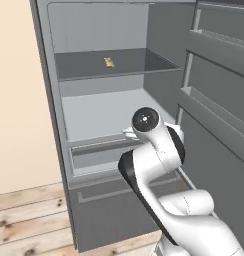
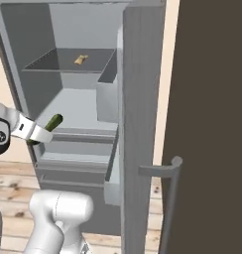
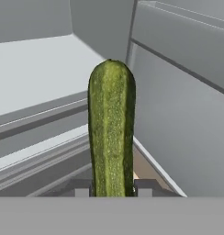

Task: Pick squash from the fridge and place it on the plate on the counter.

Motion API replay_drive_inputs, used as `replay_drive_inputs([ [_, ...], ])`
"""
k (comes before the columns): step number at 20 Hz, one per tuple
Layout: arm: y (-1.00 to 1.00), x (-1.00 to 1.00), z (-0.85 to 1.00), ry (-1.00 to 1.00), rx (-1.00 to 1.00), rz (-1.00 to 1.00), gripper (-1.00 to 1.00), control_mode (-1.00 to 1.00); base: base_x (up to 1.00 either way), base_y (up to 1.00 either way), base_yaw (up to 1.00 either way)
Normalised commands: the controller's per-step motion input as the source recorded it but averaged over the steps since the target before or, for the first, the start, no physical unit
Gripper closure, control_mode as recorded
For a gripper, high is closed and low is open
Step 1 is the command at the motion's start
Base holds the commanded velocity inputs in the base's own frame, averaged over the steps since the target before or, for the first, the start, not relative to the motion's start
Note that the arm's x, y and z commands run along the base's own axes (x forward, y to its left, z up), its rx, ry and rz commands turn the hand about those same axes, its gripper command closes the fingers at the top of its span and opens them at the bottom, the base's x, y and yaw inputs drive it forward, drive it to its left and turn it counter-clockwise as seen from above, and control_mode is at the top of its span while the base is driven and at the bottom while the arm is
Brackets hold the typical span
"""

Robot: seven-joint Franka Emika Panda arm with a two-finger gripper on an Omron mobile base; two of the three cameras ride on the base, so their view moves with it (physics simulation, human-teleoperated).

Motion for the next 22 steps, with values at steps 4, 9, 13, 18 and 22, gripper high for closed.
replay_drive_inputs([
  [4,0.00,0.00,0.00,0.00,0.00,0.00,1.00,1.00,-0.47,0.33,-0.15],
  [9,0.00,0.00,0.00,0.00,0.00,0.00,1.00,1.00,-0.49,0.51,-0.11],
  [13,0.00,0.00,0.00,0.00,0.00,0.00,1.00,1.00,-0.43,0.49,-0.08],
  [18,0.00,0.00,0.00,0.00,0.00,0.00,1.00,1.00,-0.37,0.50,-0.03],
  [22,0.00,0.00,0.00,0.00,0.00,0.00,1.00,1.00,-0.16,0.54,0.10],
])
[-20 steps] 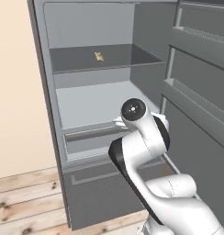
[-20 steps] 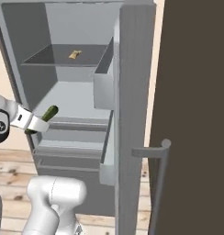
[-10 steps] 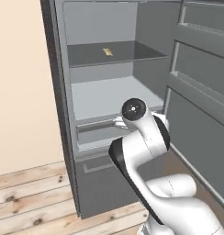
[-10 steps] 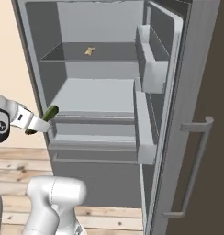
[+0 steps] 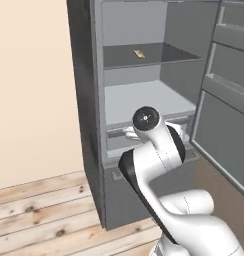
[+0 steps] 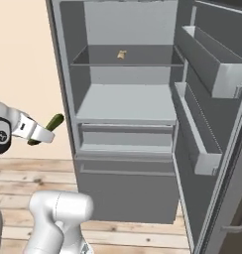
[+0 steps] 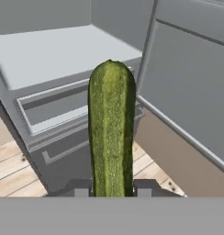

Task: Pick squash from the fridge and place it on the plate on the counter.

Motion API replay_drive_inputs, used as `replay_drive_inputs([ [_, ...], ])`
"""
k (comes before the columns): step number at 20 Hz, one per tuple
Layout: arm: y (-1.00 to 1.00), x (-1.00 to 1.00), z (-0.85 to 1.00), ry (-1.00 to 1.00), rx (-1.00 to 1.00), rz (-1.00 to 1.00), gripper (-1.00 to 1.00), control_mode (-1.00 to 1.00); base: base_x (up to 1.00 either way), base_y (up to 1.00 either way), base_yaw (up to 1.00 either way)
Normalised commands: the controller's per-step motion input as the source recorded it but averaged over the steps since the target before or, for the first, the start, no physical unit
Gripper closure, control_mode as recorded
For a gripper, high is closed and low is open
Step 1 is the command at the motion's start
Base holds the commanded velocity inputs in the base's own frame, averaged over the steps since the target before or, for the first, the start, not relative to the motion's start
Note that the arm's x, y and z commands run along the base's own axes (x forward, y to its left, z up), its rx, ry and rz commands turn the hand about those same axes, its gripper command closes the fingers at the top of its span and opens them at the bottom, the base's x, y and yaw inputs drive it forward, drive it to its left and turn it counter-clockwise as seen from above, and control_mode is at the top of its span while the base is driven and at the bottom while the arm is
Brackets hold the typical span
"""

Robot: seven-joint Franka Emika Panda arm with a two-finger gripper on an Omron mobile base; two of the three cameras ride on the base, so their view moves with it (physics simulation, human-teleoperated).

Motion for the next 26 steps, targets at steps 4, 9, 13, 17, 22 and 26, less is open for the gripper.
replay_drive_inputs([
  [4,0.00,0.00,0.00,0.00,0.00,0.00,1.00,1.00,-0.01,0.50,0.28],
  [9,0.00,0.00,0.00,0.00,0.00,0.00,1.00,1.00,0.00,0.45,0.41],
  [13,0.00,0.00,0.00,0.00,0.00,0.00,1.00,1.00,0.00,0.34,0.42],
  [17,0.00,0.00,0.00,0.00,0.00,0.00,1.00,1.00,0.00,0.26,0.48],
  [22,0.00,0.00,0.00,0.00,0.00,0.00,1.00,1.00,0.02,0.20,0.53],
  [26,0.00,0.00,0.00,0.00,0.00,0.00,1.00,1.00,0.02,0.09,0.56],
])
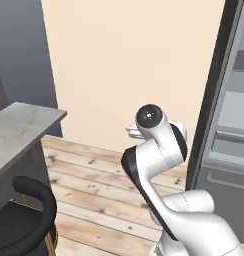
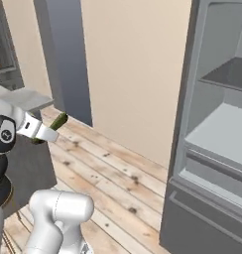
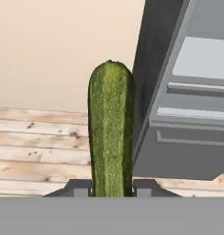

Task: Pick squash from the fridge and place it on the plate on the counter.

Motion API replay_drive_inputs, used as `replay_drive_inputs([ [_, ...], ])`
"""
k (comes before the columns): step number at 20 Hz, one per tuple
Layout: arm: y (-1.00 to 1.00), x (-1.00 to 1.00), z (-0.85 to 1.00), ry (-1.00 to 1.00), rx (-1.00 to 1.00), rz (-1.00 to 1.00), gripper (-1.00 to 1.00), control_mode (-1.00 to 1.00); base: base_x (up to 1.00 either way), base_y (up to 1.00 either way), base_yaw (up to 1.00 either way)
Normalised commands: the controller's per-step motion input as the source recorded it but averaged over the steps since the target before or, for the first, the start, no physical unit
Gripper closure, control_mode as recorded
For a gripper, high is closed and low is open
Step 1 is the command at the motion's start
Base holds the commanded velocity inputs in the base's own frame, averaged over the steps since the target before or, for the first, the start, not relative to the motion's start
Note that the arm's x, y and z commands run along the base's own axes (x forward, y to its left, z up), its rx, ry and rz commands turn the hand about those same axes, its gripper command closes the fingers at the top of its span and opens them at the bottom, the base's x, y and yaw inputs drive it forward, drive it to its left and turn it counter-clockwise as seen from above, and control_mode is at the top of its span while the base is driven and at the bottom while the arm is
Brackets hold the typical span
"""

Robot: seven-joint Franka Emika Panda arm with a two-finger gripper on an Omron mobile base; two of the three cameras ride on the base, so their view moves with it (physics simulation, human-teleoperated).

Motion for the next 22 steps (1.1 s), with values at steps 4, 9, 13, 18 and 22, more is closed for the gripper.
replay_drive_inputs([
  [4,0.00,0.00,0.00,0.00,0.00,0.00,1.00,1.00,0.03,0.08,0.55],
  [9,0.00,0.00,0.00,0.00,0.00,0.00,1.00,1.00,0.02,0.06,0.55],
  [13,0.00,0.00,0.00,0.00,0.00,0.00,1.00,1.00,0.00,0.07,0.54],
  [18,0.00,0.00,0.00,0.00,0.00,0.00,1.00,1.00,0.00,0.08,0.48],
  [22,0.00,0.00,0.00,0.00,0.00,0.00,1.00,1.00,0.00,0.14,0.43],
])
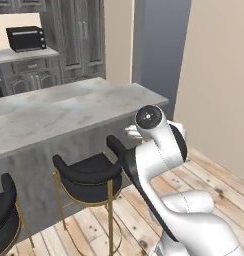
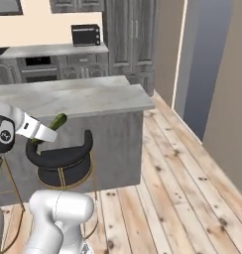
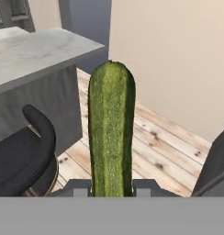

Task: Pick squash from the fridge and place it on the plate on the counter.

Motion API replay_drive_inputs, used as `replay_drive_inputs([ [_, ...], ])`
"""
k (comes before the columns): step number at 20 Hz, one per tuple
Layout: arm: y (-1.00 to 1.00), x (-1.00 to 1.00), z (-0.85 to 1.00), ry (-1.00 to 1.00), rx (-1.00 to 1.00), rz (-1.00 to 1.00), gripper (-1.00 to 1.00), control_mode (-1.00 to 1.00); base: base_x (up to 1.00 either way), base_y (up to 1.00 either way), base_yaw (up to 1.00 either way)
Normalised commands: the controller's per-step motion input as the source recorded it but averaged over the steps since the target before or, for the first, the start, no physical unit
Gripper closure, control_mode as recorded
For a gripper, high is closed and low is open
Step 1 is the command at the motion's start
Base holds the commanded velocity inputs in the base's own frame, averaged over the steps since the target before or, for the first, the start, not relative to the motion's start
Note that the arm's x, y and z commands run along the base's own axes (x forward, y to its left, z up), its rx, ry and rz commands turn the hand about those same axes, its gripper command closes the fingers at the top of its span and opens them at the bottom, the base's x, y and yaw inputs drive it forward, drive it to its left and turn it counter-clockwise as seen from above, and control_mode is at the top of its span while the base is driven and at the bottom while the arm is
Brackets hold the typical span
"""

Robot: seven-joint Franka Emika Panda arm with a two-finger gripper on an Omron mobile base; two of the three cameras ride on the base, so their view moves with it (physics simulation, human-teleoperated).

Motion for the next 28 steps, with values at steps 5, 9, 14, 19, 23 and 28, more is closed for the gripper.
replay_drive_inputs([
  [5,0.00,0.00,0.00,0.00,0.00,0.00,1.00,1.00,0.00,0.16,0.41],
  [9,0.00,0.00,0.00,0.00,0.00,0.00,1.00,1.00,0.00,0.32,0.38],
  [14,0.00,0.00,0.00,0.00,0.00,0.00,1.00,1.00,0.00,0.52,0.29],
  [19,0.00,0.00,0.00,0.00,0.00,0.00,1.00,1.00,0.02,0.61,0.24],
  [23,0.00,0.00,0.00,0.00,0.00,0.00,1.00,1.00,0.12,0.70,0.20],
  [28,0.00,0.00,0.00,0.00,0.00,0.00,1.00,1.00,0.28,0.73,0.18],
])
